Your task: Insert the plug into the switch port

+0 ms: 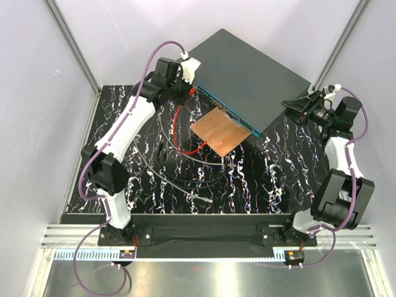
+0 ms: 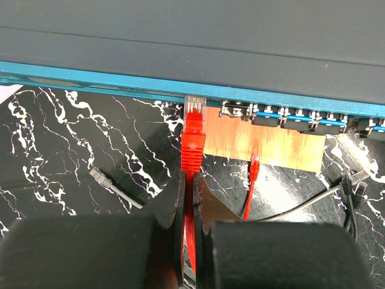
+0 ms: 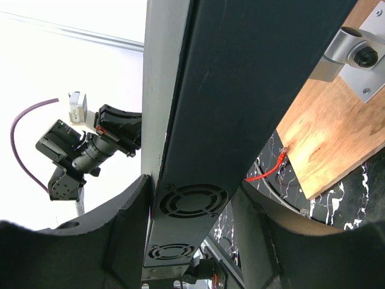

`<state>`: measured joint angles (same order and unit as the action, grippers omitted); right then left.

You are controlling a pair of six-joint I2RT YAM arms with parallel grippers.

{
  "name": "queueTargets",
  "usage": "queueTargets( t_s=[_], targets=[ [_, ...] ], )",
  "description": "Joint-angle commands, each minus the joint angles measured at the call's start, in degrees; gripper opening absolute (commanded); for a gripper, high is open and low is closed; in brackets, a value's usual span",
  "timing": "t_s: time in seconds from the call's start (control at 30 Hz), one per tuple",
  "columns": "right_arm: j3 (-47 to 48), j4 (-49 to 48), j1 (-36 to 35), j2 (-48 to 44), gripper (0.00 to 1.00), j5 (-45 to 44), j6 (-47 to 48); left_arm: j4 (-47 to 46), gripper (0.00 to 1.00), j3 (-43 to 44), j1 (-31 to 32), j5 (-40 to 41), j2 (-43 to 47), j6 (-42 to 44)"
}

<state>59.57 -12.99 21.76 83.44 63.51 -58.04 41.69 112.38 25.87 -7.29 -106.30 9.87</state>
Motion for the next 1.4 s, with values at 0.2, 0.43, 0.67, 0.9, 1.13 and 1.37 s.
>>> queueTargets(
  t_s=[0.2, 0.43, 0.67, 0.9, 1.13, 1.37],
  targets=[
    [2.4, 0.4, -0.2, 0.2, 0.0, -2.3, 2.1, -4.2, 0.0, 1.2, -0.7, 0.4, 0.6, -0.6],
    [2.3, 0.5, -0.3, -0.1, 0.0, -2.7, 2.3, -3.9, 0.0, -0.8, -0.6, -1.7, 1.5, -2.4],
    [2.0, 0.3, -0.3, 0.0, 0.0, -2.9, 2.2, -4.6, 0.0, -4.4, -0.2, -3.2, 2.6, -3.6],
    [2.2, 0.3, -0.3, 0.0, 0.0, -2.8, 2.5, -4.1, 0.0, -1.9, -0.7, -2.7, 2.5, -3.5],
    [1.7, 0.3, -0.3, -0.1, 0.0, -2.7, 2.9, -2.9, 0.0, 4.2, -0.7, -3.2, -0.2, -3.5],
    [2.3, 2.8, -0.6, -0.1, 0.0, -2.9, 5.0, -3.4, 0.0, 7.1, -0.3, -3.8, -1.5, -4.0]
  ],
)
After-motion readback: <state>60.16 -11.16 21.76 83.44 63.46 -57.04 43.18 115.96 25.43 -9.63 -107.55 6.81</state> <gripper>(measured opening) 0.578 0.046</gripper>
